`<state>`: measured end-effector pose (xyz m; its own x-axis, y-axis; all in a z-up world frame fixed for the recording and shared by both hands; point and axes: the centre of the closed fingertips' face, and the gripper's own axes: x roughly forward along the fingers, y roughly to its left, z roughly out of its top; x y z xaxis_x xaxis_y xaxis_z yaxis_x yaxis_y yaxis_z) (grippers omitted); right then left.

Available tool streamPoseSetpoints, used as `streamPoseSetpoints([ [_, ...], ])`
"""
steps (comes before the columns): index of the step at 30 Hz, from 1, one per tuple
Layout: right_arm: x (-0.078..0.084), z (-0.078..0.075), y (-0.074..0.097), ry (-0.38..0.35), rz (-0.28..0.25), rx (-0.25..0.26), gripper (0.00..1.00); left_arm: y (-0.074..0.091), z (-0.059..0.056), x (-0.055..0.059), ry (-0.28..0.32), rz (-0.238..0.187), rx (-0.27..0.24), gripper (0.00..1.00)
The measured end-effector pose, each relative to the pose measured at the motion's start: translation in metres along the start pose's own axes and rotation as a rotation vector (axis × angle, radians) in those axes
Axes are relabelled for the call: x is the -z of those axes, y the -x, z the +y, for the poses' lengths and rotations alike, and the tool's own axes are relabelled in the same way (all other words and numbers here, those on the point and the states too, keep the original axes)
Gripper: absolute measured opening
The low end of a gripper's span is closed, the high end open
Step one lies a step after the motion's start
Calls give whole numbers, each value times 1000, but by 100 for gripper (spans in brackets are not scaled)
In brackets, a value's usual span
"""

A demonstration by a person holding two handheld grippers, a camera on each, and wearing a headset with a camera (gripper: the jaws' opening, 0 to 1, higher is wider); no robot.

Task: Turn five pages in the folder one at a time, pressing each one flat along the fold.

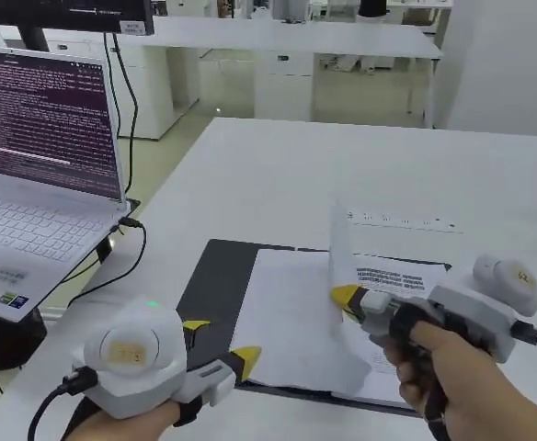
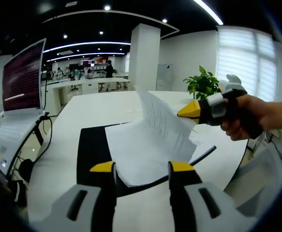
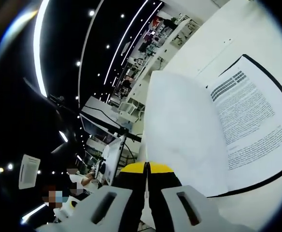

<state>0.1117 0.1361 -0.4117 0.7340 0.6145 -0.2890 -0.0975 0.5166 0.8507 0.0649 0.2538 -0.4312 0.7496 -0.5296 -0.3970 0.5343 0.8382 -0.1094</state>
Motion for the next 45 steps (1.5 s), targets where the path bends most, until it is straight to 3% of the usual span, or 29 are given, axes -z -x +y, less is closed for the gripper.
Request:
streamPoseSetpoints([
  [9,26,4,-34,29,68,26,0,15,14,7,38,-3,-36,42],
  [14,41,-2,-51,71,115,68,0,21,19,10,49,1,-47,41],
  [20,61,-10,-73,73,172,107,0,28,25,16,62,10,-60,41],
  [27,86,-25,-94,108,245,171,0,31,30,22,74,27,-64,39],
  [30,94,-38,-101,86,267,211,0,31,32,25,76,34,-64,39],
  [45,115,-72,-123,71,296,279,0,26,35,34,92,67,-72,39],
])
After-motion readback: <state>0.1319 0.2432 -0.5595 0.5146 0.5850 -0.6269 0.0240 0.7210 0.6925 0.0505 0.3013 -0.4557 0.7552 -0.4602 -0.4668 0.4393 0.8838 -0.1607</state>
